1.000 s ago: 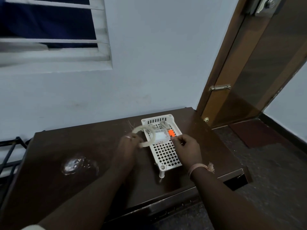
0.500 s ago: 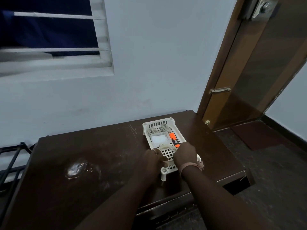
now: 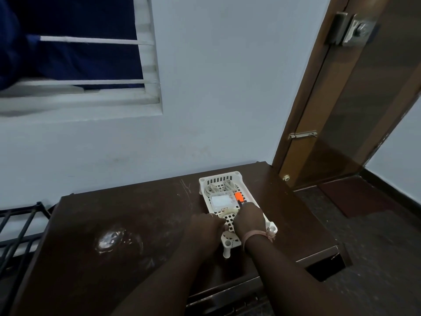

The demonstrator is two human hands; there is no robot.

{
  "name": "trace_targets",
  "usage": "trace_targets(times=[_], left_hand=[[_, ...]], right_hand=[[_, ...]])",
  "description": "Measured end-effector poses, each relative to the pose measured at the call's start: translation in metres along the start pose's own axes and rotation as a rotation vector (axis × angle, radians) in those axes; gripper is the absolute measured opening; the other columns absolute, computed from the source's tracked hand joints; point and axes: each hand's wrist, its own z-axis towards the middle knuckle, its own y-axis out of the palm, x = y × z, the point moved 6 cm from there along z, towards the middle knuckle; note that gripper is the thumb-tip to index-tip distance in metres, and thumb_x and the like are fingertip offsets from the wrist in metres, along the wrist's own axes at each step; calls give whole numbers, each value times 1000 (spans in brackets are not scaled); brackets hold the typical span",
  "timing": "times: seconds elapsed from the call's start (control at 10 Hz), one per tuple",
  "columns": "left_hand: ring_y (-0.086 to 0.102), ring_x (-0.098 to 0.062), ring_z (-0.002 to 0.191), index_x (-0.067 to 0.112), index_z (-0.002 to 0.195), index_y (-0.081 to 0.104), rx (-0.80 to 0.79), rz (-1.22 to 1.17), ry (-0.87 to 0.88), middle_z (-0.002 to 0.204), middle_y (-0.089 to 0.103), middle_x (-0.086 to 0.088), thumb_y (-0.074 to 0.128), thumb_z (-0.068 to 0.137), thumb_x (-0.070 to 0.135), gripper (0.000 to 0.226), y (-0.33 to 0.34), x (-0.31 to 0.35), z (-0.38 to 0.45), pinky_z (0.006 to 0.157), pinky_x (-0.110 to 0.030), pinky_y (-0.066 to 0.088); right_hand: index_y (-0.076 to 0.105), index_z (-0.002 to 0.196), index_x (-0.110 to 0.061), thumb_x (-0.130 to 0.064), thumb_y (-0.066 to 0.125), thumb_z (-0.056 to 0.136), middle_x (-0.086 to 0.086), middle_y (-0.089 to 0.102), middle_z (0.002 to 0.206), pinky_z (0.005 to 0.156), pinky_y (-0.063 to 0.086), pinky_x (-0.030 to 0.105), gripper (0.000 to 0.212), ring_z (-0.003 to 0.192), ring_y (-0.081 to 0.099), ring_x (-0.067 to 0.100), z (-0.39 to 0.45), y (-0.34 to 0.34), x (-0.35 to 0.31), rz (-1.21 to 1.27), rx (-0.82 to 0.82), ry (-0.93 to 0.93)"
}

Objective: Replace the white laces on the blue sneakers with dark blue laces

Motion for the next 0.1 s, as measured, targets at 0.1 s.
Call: trace_targets(times=[0.1], left_hand=[[68, -22, 87, 26, 102, 73, 41, 38, -61, 96, 72, 0, 34, 91, 49, 47, -33, -10, 0, 75, -39, 52]], right_hand=[[66, 100, -7, -11, 53, 89, 10, 69, 104, 79, 48, 29, 18, 102, 66, 29, -7, -8, -19, 24, -5, -62]])
